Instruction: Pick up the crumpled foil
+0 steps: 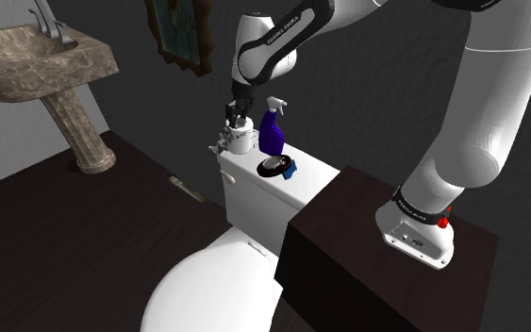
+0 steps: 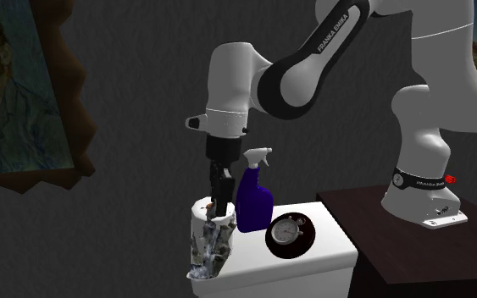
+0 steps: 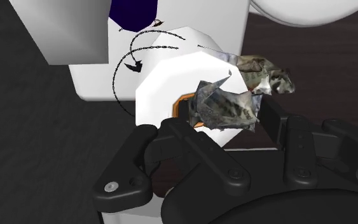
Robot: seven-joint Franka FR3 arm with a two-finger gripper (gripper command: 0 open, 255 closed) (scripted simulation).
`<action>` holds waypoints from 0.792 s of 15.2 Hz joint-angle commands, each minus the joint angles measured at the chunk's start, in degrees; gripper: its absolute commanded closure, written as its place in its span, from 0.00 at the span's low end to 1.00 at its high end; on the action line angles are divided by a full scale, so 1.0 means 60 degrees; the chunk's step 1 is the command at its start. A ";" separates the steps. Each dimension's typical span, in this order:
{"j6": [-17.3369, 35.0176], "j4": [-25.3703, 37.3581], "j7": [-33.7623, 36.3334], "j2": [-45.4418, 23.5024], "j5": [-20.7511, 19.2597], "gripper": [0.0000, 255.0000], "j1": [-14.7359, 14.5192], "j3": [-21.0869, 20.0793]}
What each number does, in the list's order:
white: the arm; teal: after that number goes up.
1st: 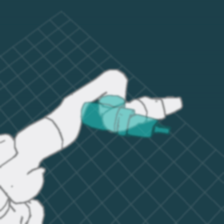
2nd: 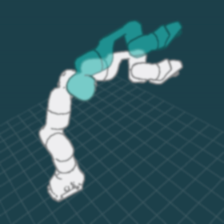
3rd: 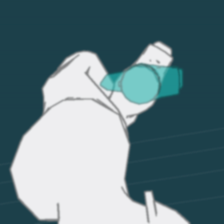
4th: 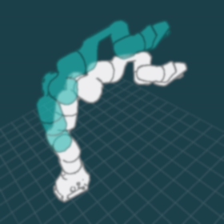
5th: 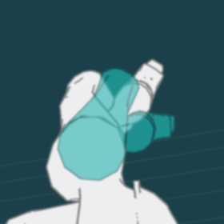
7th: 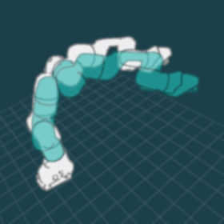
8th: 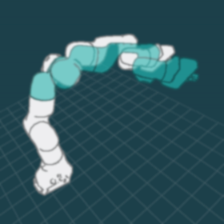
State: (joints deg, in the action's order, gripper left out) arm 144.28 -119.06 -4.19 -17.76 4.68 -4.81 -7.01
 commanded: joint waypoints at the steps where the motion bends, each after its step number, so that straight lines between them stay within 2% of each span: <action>1: 0.0028 -0.0011 -0.0002 -0.0013 0.0000 1.00 0.0000 0.0000; 9: 0.0013 0.0025 0.0006 -0.0034 -0.0005 1.00 -0.0005 0.0001; 12: -0.0314 0.0092 0.0022 0.0227 0.0005 1.00 0.0005 -0.0005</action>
State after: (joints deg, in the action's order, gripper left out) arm 142.88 -118.51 -4.02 -16.89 4.67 -4.83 -7.03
